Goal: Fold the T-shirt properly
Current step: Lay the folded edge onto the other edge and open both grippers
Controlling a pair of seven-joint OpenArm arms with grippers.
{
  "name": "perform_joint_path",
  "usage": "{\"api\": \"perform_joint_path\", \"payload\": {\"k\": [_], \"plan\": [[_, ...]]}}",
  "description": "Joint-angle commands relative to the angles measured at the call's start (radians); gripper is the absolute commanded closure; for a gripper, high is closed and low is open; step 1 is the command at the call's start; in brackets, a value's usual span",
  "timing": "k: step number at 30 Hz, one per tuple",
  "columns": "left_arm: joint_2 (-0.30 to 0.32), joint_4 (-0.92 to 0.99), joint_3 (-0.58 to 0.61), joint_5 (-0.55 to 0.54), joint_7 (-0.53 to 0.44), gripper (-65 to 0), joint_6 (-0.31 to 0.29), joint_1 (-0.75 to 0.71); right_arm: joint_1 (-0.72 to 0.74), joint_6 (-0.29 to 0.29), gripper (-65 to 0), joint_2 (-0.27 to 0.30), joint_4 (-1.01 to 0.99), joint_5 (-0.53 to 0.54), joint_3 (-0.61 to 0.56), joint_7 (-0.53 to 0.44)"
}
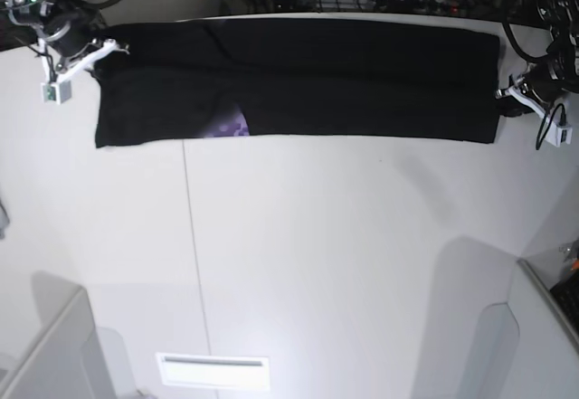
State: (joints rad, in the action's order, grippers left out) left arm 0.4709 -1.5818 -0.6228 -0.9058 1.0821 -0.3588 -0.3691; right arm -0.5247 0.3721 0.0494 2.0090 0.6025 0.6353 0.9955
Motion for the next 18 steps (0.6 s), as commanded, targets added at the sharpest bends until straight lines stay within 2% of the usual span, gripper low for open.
{"api": "perform_joint_path", "payload": {"k": [1, 6, 15, 18], "plan": [[0.024, -0.018, -0.015, -0.009, -0.02, 0.0, 0.001, -0.001, -0.002, -0.005, 0.0, 0.01, 0.009, -0.005, -0.01, -0.011], [0.025, -0.047, -0.016, -0.009, -0.023, 0.0, 0.001, -0.04, 0.01, 0.0, 0.0, -0.007, -0.001, -0.114, -0.052, -0.016], [0.021, -0.133, -0.016, -0.008, -0.023, 0.0, 0.002, -0.092, 0.016, -0.005, 0.0, -0.019, -0.006, -0.154, -0.052, -0.017], [0.019, -0.139, -0.016, 0.03, -0.018, 0.0, 0.002, -0.092, 0.016, -0.006, 0.0, -0.018, -0.006, -0.155, -0.052, -0.017]]}}
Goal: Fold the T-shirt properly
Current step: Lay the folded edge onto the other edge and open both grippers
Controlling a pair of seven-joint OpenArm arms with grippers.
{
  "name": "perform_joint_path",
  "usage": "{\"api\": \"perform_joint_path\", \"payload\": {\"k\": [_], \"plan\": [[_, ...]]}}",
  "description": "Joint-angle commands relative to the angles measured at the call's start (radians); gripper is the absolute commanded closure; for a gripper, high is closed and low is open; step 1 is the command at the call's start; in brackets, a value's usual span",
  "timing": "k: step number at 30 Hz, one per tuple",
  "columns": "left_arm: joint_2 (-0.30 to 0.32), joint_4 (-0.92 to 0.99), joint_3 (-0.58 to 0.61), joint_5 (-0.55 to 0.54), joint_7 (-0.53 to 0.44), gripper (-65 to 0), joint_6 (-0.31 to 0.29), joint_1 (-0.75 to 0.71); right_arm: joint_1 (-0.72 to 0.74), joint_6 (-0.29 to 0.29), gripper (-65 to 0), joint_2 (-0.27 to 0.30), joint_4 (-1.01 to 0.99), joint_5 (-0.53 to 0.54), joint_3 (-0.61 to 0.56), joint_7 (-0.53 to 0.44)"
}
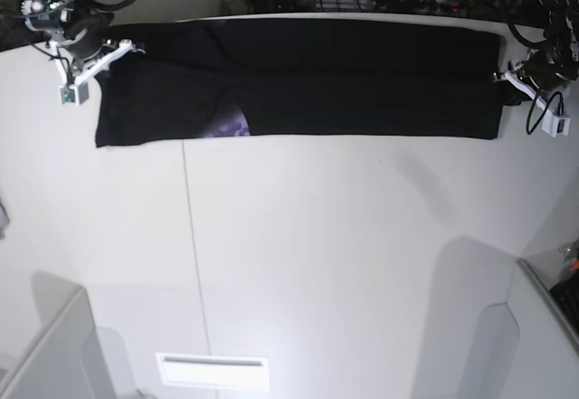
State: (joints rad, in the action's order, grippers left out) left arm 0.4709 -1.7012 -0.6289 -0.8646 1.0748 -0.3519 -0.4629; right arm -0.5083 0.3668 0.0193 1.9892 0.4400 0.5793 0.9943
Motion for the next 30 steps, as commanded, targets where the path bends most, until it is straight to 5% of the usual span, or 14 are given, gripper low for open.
{"api": "perform_joint_path", "payload": {"k": [1, 13, 17, 24, 27, 30], "plan": [[0.019, -0.02, -0.01, 0.003, -0.011, 0.0, -0.005, 0.002, -0.002, -0.001, 0.0, 0.012, 0.014, 0.007, 0.005, -0.016], [0.005, -0.017, -0.01, 0.04, -0.011, 0.0, -0.005, -0.02, -0.006, -0.001, 0.0, -0.012, 0.014, -0.076, 0.006, -0.016], [0.005, -0.021, -0.01, 0.04, -0.011, 0.0, -0.005, -0.02, -0.008, -0.001, -13.7, -0.017, 0.014, -0.074, 0.008, -0.028], [0.004, -0.027, -0.058, 0.034, -0.015, -41.3, -0.011, -0.018, -0.022, 0.016, -15.5, -0.031, 0.017, -0.071, 0.113, -0.125], [-0.025, -0.092, -0.131, 0.034, -0.011, -50.0, -0.012, -0.017, -0.022, 0.096, -15.2, -0.031, 0.018, -0.071, 0.129, -0.151], [-0.071, -0.179, -0.185, 0.032, -0.008, -47.2, -0.012, -0.02, -0.02, 0.242, -14.6, -0.032, 0.02, -0.069, 0.12, -0.159]]}}
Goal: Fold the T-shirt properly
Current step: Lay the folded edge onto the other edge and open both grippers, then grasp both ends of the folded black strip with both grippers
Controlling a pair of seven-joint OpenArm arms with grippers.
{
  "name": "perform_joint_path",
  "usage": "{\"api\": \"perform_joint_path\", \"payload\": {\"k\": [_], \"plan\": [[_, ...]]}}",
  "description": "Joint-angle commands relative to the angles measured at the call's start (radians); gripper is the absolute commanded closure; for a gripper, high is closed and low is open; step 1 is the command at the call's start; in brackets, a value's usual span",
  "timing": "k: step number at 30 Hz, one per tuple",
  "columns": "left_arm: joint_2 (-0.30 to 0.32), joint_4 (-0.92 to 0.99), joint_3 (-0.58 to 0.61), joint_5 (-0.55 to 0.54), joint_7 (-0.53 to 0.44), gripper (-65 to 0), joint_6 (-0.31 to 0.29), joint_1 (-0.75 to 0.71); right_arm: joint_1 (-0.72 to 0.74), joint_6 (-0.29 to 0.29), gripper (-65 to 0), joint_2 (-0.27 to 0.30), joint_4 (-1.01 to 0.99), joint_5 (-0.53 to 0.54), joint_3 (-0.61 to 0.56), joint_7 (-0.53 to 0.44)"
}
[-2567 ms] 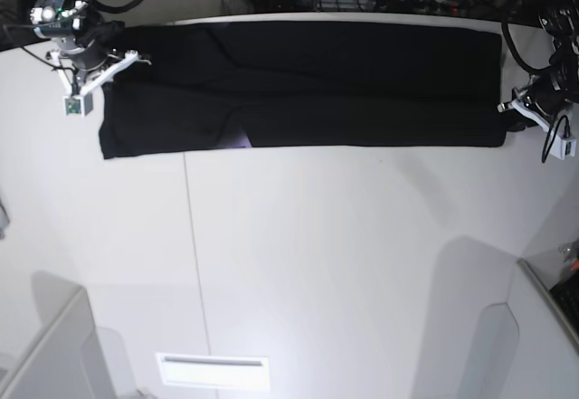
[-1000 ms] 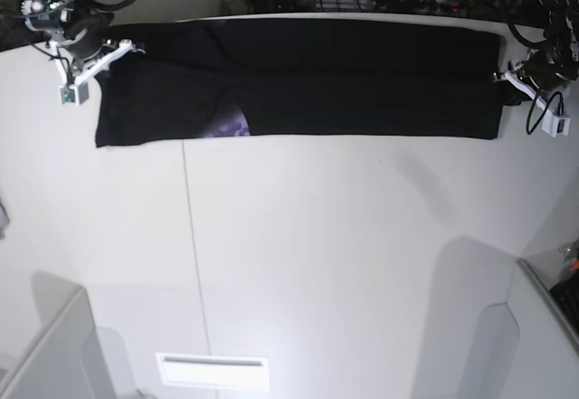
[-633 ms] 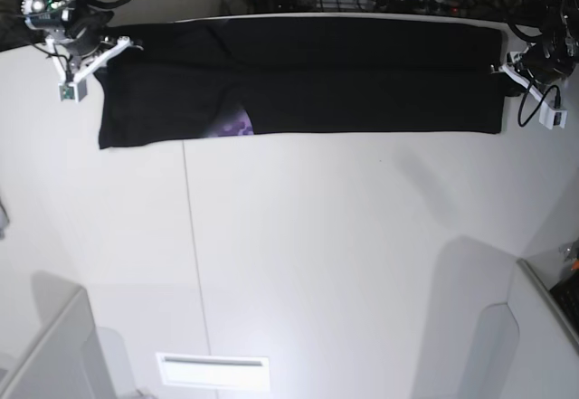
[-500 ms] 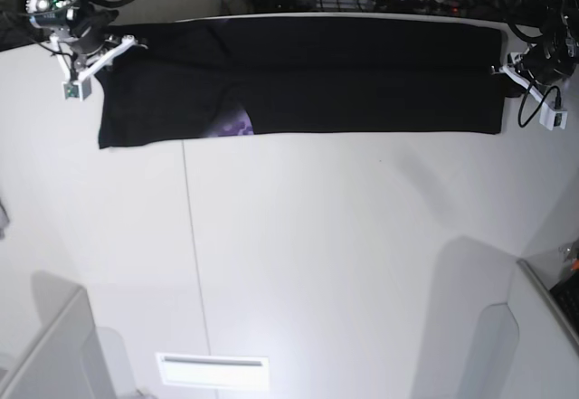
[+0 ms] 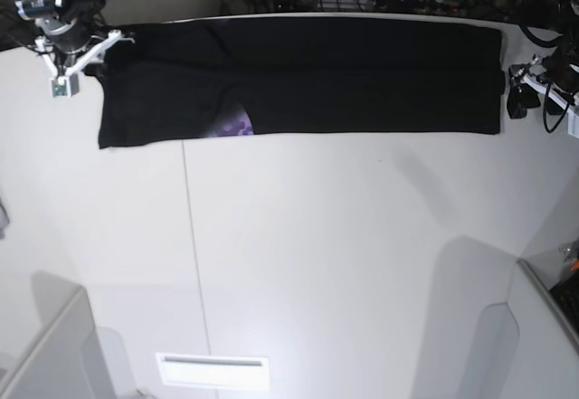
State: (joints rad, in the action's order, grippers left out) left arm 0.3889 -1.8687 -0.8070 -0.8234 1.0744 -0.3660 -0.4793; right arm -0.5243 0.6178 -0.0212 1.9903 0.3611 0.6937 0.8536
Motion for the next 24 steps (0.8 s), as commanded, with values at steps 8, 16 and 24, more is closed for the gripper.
{"api": "perform_joint_path", "payload": {"k": [8, 16, 24], "plan": [[-0.072, 0.05, 0.071, -0.001, 0.025, 0.0, 0.006, 0.018, 0.076, 0.08, 0.0, -0.016, -0.026, 0.003, 0.002, 0.063], [-0.071, 0.277, 0.179, 0.008, -0.023, 0.0, 0.009, 0.073, 0.192, 0.08, 0.0, 0.023, -0.262, 0.002, 0.001, 0.085], [-0.077, 0.346, 0.24, 0.23, -0.07, 0.0, 0.009, 0.185, 0.381, 0.08, 0.0, 0.059, -0.443, -0.164, 0.013, 0.082]]}}
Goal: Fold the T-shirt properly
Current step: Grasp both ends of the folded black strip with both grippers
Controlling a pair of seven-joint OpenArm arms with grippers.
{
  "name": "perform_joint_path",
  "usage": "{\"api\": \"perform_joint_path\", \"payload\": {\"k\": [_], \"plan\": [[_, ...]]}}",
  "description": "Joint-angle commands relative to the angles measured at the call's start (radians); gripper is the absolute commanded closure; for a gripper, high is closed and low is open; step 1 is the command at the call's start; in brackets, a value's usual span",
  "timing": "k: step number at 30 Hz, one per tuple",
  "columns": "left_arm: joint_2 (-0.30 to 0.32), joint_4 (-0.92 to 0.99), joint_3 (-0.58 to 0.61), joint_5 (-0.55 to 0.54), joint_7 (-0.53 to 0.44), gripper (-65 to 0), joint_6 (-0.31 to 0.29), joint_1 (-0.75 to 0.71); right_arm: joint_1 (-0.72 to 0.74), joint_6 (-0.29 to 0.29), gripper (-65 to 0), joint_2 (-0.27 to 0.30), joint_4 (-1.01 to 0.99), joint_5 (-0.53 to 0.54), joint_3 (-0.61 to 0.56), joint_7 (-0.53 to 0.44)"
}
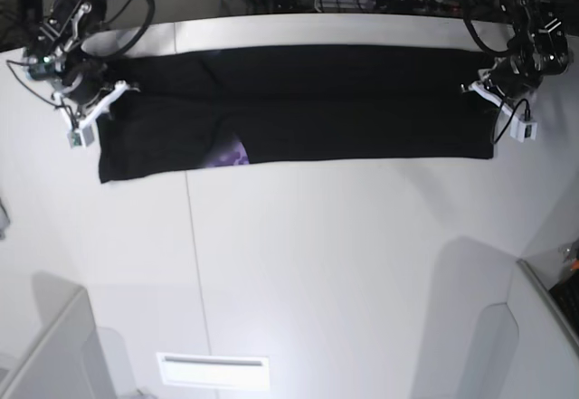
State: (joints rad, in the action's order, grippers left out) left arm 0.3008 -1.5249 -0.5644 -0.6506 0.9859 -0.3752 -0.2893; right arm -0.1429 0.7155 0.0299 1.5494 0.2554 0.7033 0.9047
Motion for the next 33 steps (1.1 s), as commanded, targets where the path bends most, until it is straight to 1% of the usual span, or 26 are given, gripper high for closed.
{"api": "perform_joint_path", "payload": {"k": [1, 3, 8, 11, 13, 15, 18, 20, 23, 25, 26, 28, 31, 33], "plan": [[0.011, 0.014, -0.003, 0.065, 0.018, 0.0, 0.018, 0.02, 0.024, -0.017, 0.0, 0.006, -0.003, -0.081, 0.003, 0.031], [0.011, 0.039, -0.004, 0.068, 0.018, 0.0, 0.018, 0.075, 0.082, -0.017, 0.0, -0.006, -0.023, -0.123, 0.003, 0.031], [0.015, 0.088, -0.001, 0.068, 0.02, 0.0, 0.018, 0.2, 0.225, -0.017, 0.0, -0.018, -0.117, -0.273, 0.005, 0.031], [0.015, 0.105, -0.001, 0.068, 0.02, 0.0, 0.018, 0.243, 0.253, -0.017, 0.0, -0.031, -0.129, -0.316, 0.006, 0.012], [0.015, 0.105, -0.001, 0.068, 0.02, 0.0, 0.018, 0.266, 0.262, -0.017, 0.0, -0.041, -0.131, -0.325, 0.005, -0.008], [0.015, 0.093, -0.004, 0.061, 0.037, 0.0, 0.018, 0.273, 0.263, -0.017, 0.0, -0.045, -0.12, -0.324, 0.005, -0.008], [0.013, 0.014, -0.027, 0.061, 0.117, 0.0, 0.018, 0.272, 0.253, -0.017, 0.0, -0.068, -0.077, -0.321, 0.005, -0.008], [0.002, -0.061, -0.079, 0.059, 0.147, 0.0, 0.012, 0.259, 0.228, -0.017, 0.0, -0.089, -0.022, -0.318, 0.003, -0.008], [-0.027, -0.171, -0.164, 0.051, 0.163, 0.0, 0.011, 0.223, 0.21, -0.017, 0.0, -0.129, 0.075, -0.318, -0.003, -0.008], [-0.027, -0.217, -0.207, 0.002, 0.181, 0.0, 0.011, 0.192, 0.194, -0.017, 0.0, -0.146, 0.138, -0.314, -0.006, -0.008], [-0.024, -0.228, -0.227, -0.039, 0.189, 0.0, 0.011, 0.175, 0.188, -0.017, 0.0, -0.15, 0.17, -0.296, -0.006, -0.006], [-0.022, -0.223, -0.266, -0.145, 0.186, 0.0, 0.011, 0.138, 0.164, -0.017, 0.0, -0.153, 0.222, -0.233, -0.006, 0.0], [-0.021, -0.217, -0.316, -0.235, 0.184, -0.5, 0.011, 0.103, 0.124, -0.017, 0.0, -0.152, 0.294, -0.13, -0.006, 0.043], [-0.021, -0.205, -0.332, -0.235, 0.184, -18.6, 0.011, 0.103, 0.093, -0.017, 0.0, -0.15, 0.337, -0.074, -0.006, 0.055]]}}
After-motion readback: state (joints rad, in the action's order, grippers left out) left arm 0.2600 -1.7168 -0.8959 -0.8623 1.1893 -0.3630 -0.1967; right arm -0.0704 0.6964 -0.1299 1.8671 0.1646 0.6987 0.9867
